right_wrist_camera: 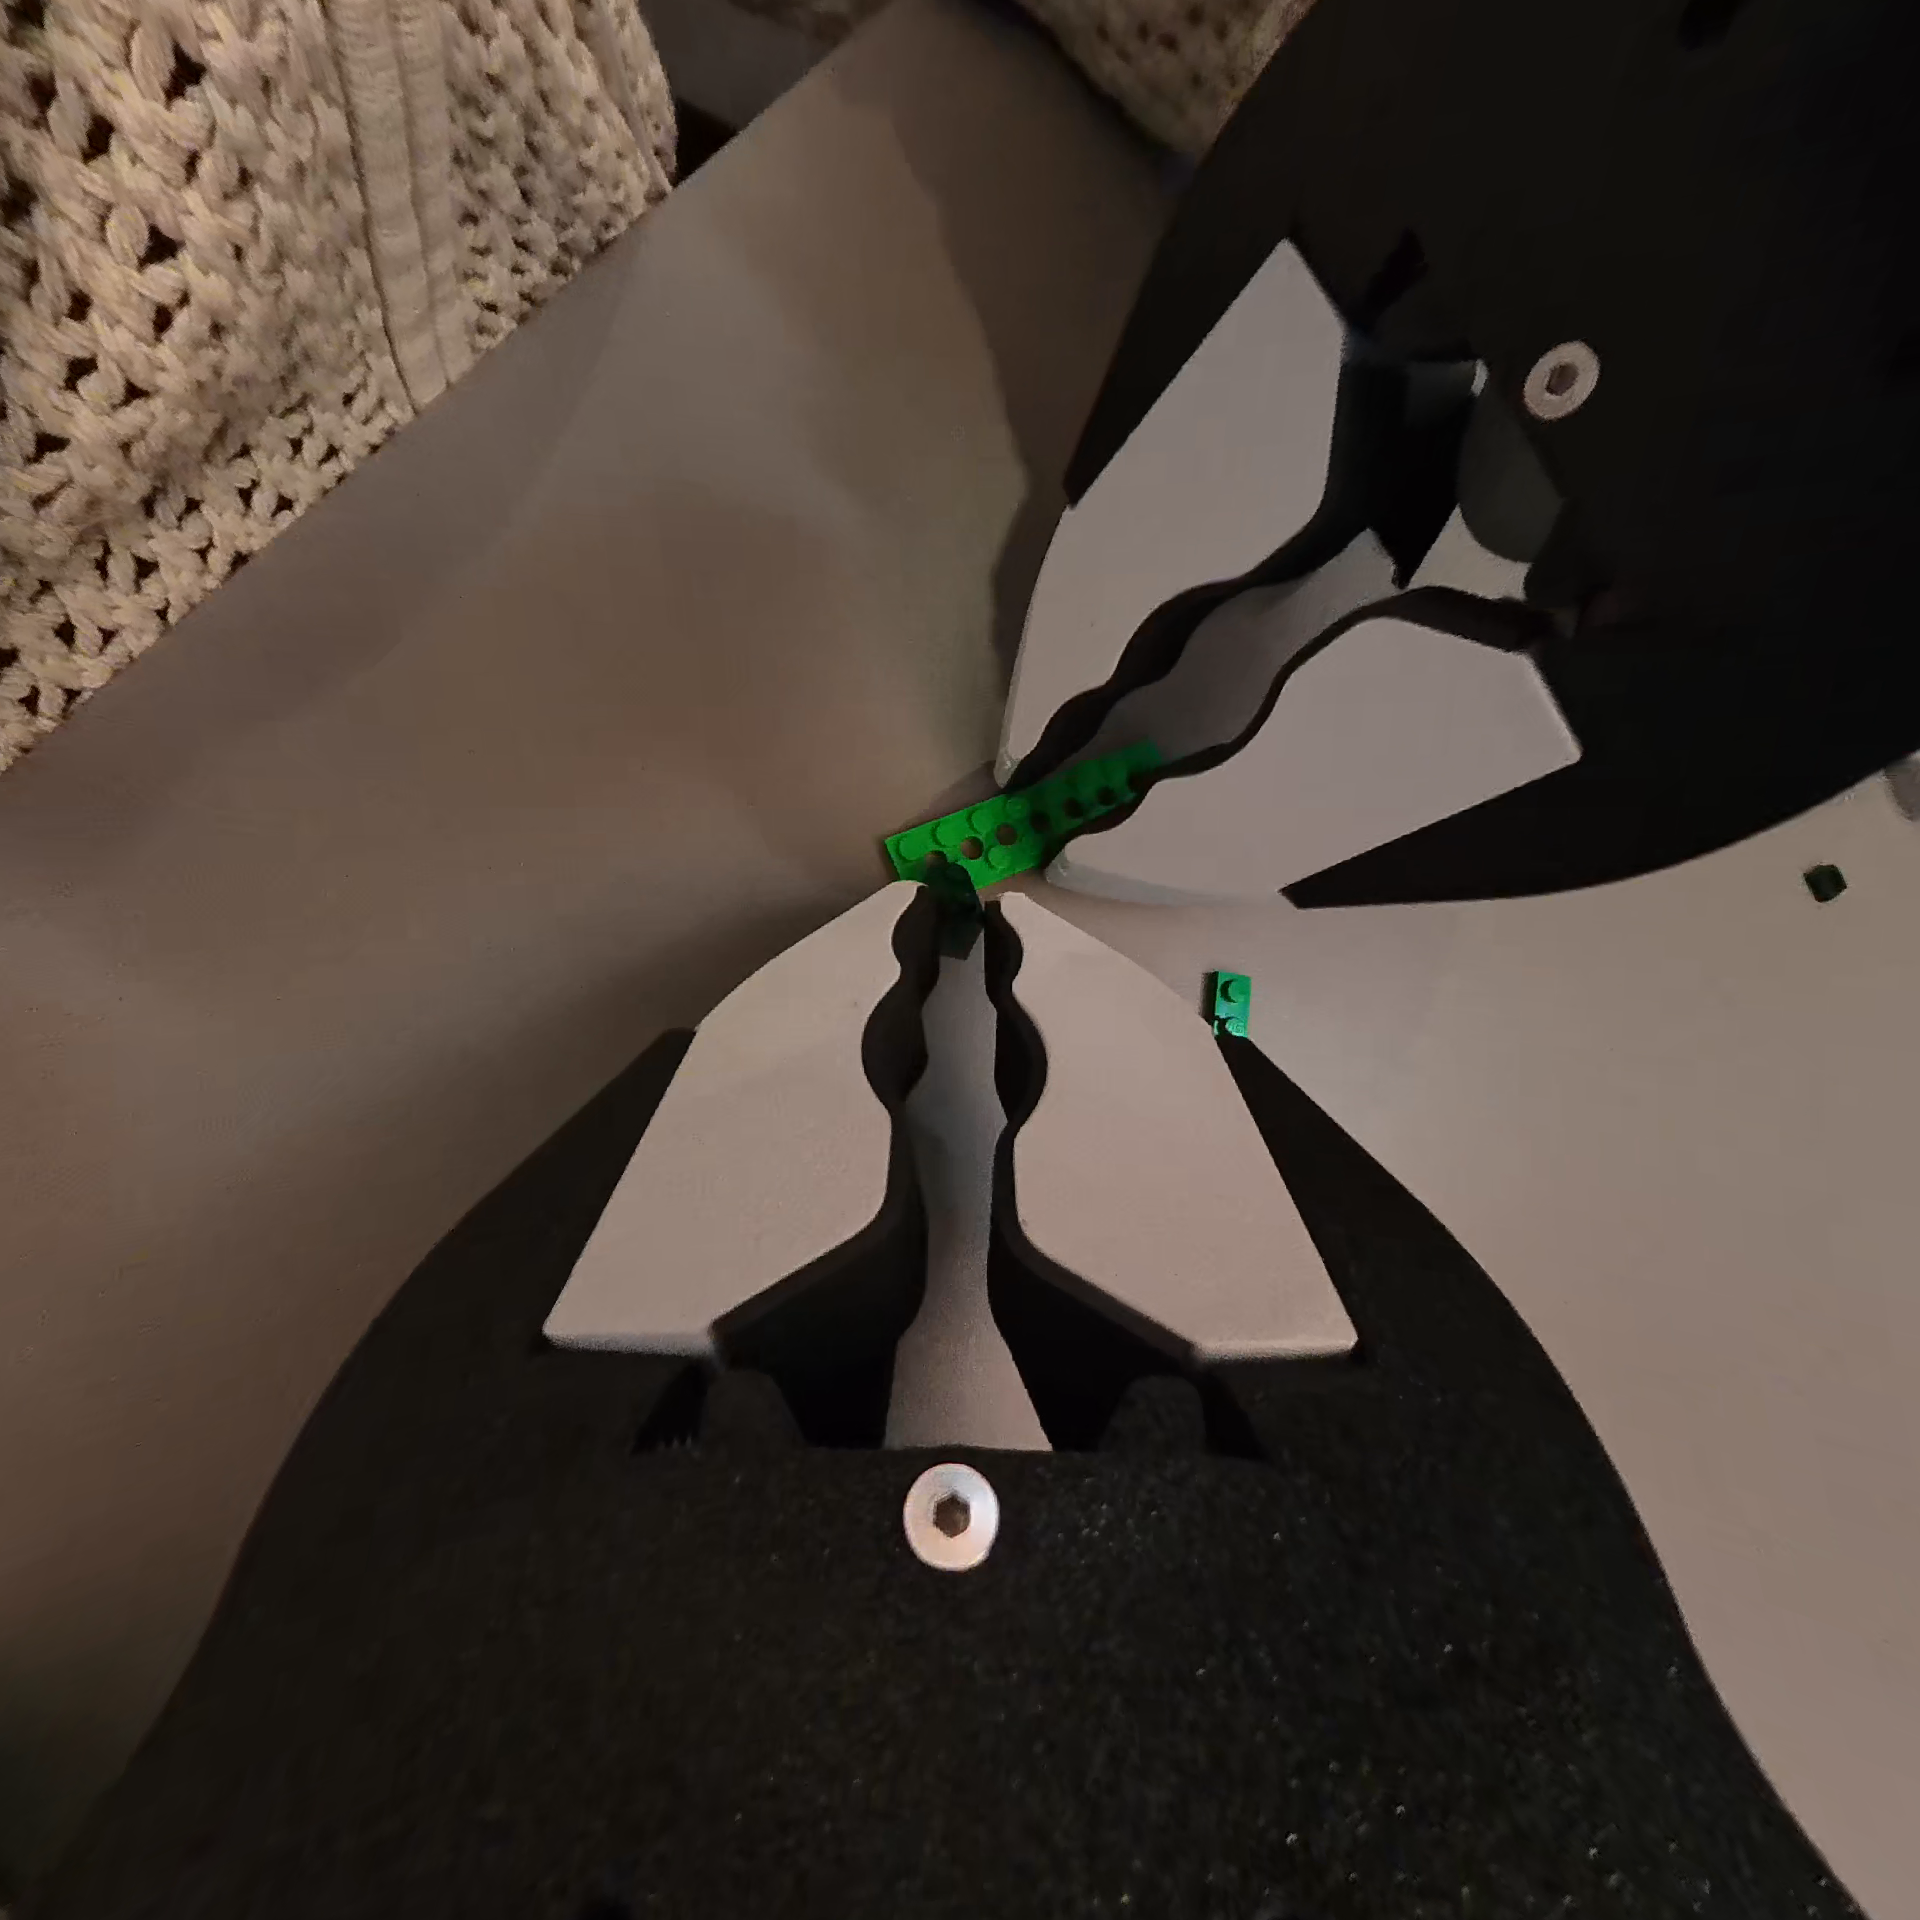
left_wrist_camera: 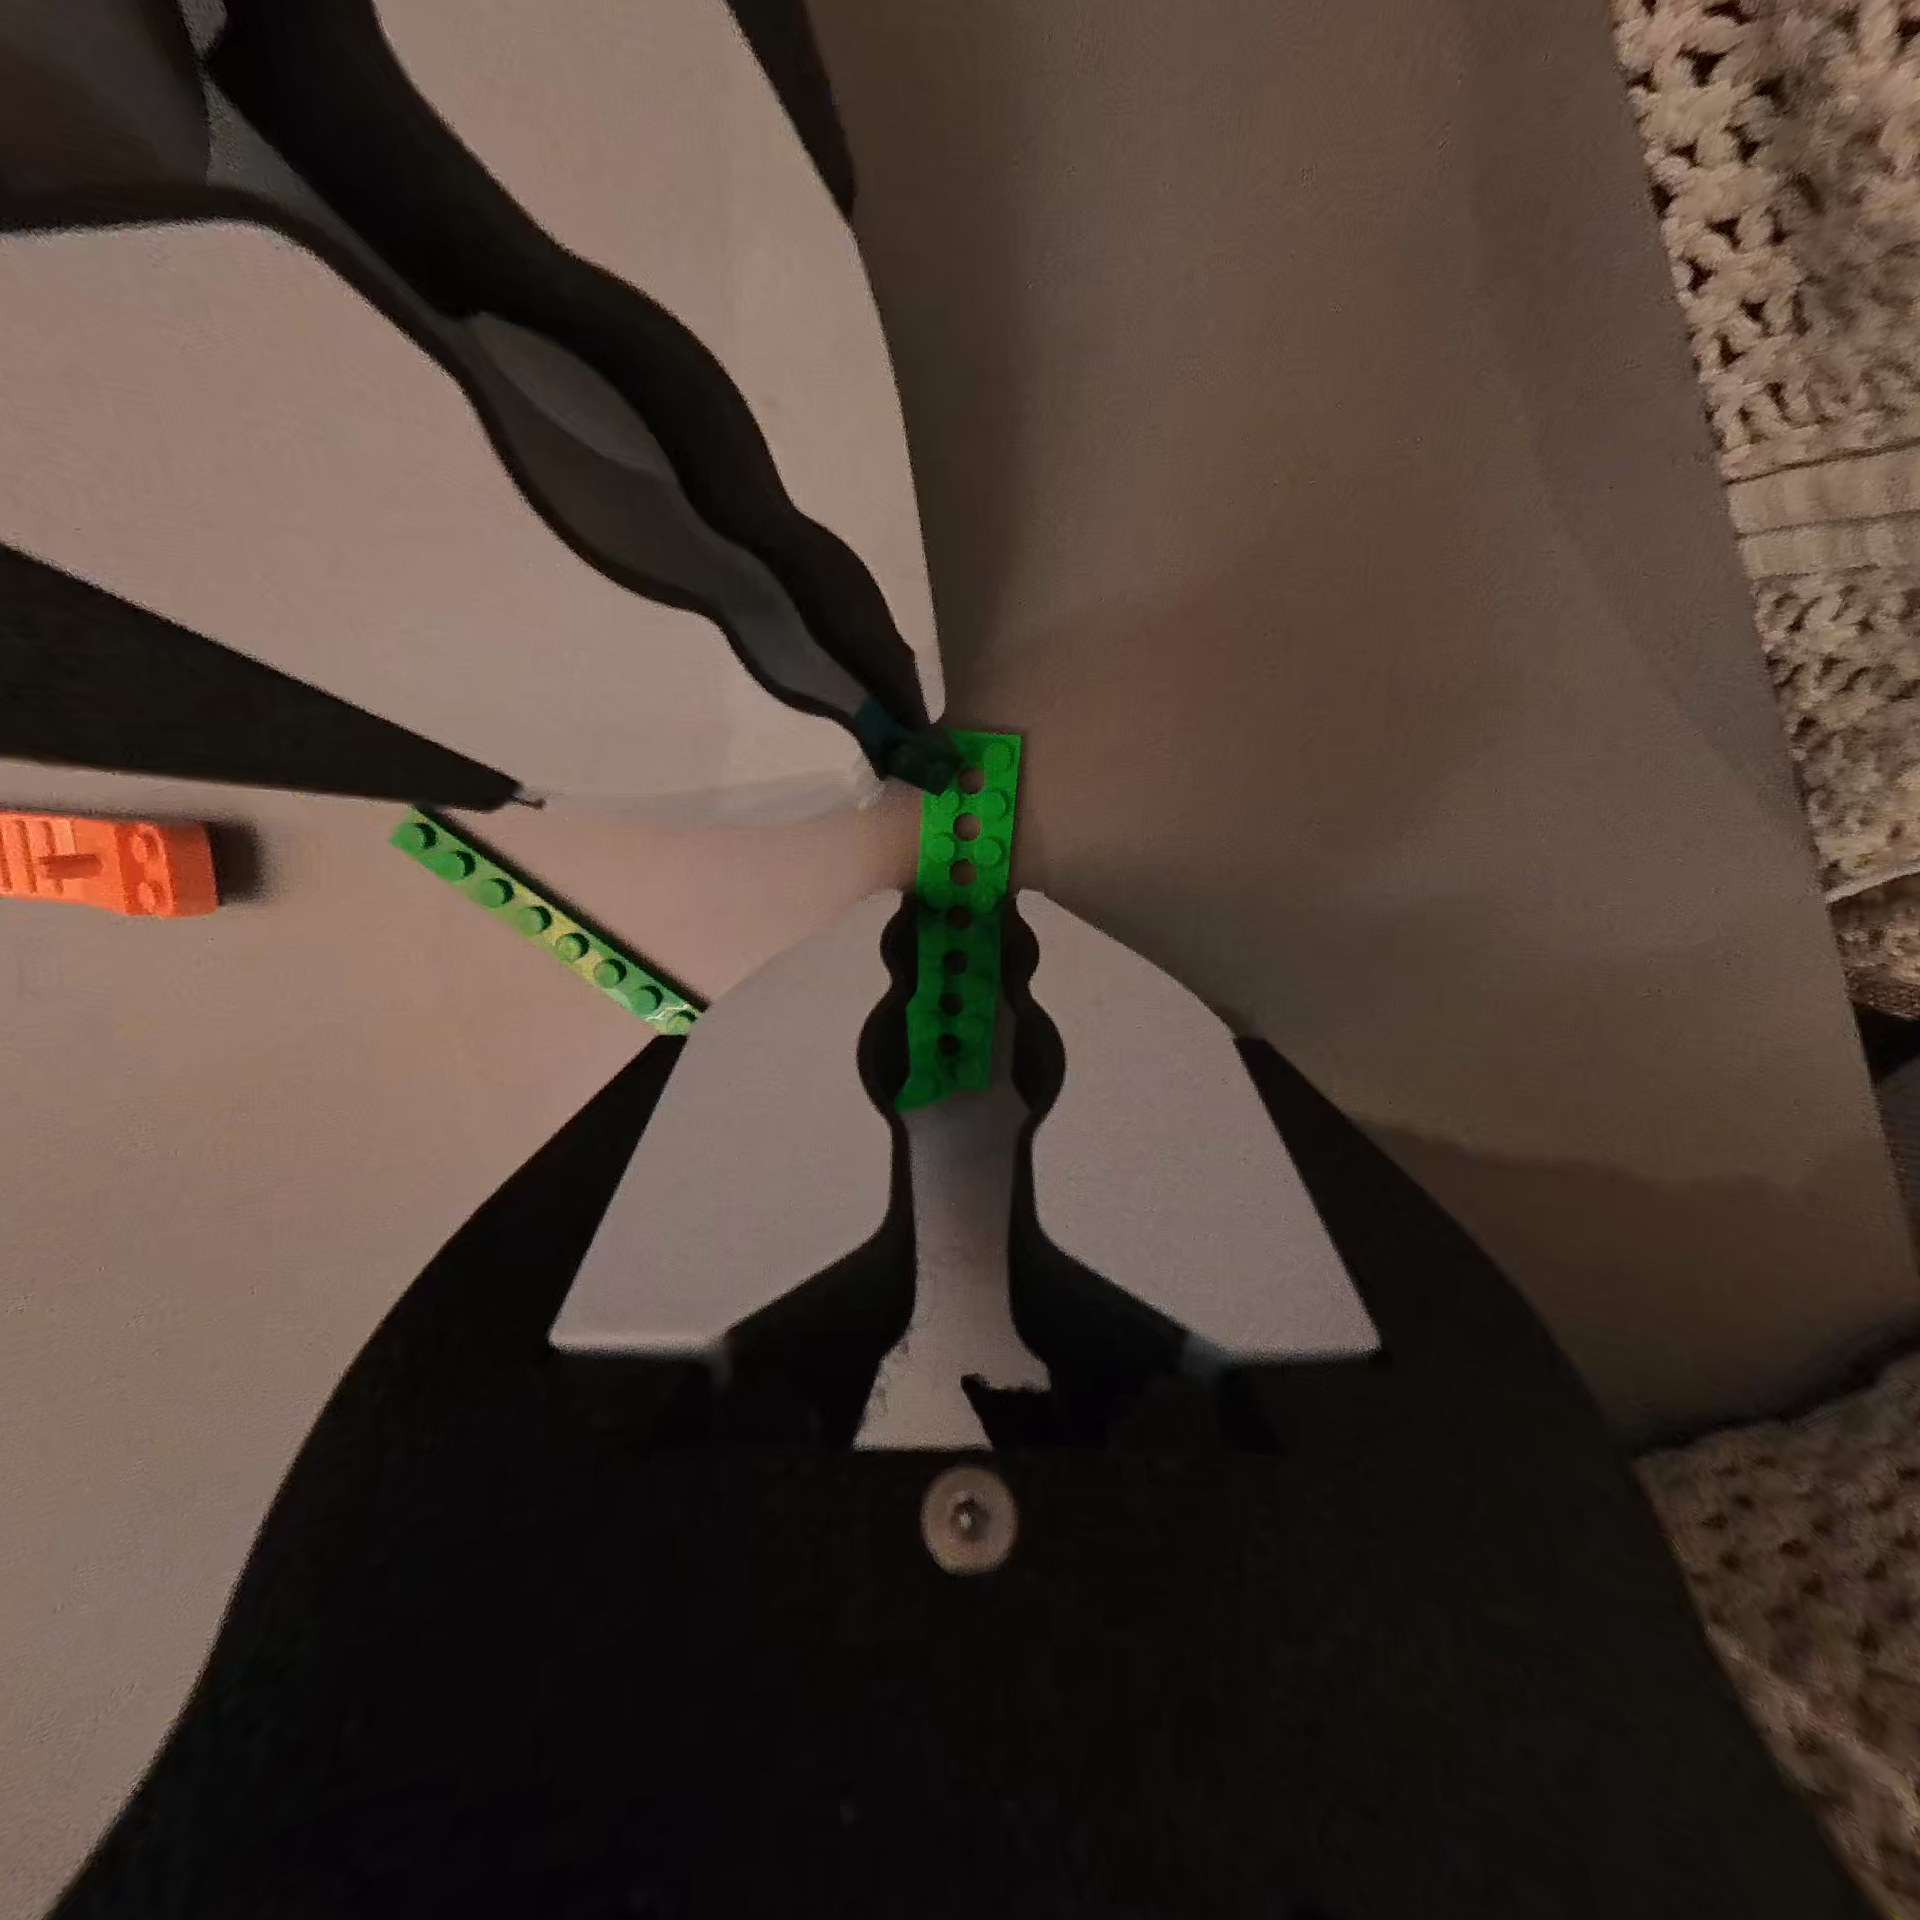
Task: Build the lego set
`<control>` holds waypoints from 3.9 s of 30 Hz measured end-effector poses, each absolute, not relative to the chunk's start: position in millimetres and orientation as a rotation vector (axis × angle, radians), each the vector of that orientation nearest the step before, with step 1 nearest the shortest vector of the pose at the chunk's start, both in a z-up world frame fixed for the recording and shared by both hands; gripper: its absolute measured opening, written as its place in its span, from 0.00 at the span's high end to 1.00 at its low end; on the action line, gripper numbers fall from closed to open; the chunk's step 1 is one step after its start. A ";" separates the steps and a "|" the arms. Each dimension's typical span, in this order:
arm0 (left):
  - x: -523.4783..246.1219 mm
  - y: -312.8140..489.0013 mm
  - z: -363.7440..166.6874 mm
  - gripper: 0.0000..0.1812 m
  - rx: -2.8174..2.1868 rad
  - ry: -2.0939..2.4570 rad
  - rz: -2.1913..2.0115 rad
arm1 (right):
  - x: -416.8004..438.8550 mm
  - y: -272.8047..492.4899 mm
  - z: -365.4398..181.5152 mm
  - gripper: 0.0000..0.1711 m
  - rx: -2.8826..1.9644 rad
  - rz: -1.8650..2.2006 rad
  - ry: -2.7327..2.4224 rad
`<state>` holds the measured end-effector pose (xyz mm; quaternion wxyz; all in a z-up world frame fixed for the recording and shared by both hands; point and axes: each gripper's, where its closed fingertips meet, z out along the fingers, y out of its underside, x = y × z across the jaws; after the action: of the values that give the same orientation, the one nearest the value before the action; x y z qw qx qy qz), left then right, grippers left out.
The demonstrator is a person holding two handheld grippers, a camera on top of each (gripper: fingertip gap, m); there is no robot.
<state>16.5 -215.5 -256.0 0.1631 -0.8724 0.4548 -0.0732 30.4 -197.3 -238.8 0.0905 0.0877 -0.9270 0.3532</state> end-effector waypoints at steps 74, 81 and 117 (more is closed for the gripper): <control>-103.7 -86.5 -243.0 0.92 -2.188 1.886 -0.243 | -70.0 -66.3 -226.8 0.96 -0.277 0.997 -2.493; -110.9 -79.1 -251.9 0.92 -2.139 2.069 -0.242 | -77.8 -63.1 -236.8 0.96 -0.226 0.949 -2.600; -60.4 -183.8 -231.6 0.92 -2.428 1.392 -0.346 | -11.2 -88.0 -250.7 0.96 -0.003 0.845 -2.852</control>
<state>-60.4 -183.8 -231.6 0.1603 -0.8498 0.4873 -0.1211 -11.2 -88.0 -250.7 0.0834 -0.0011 -0.9555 0.2831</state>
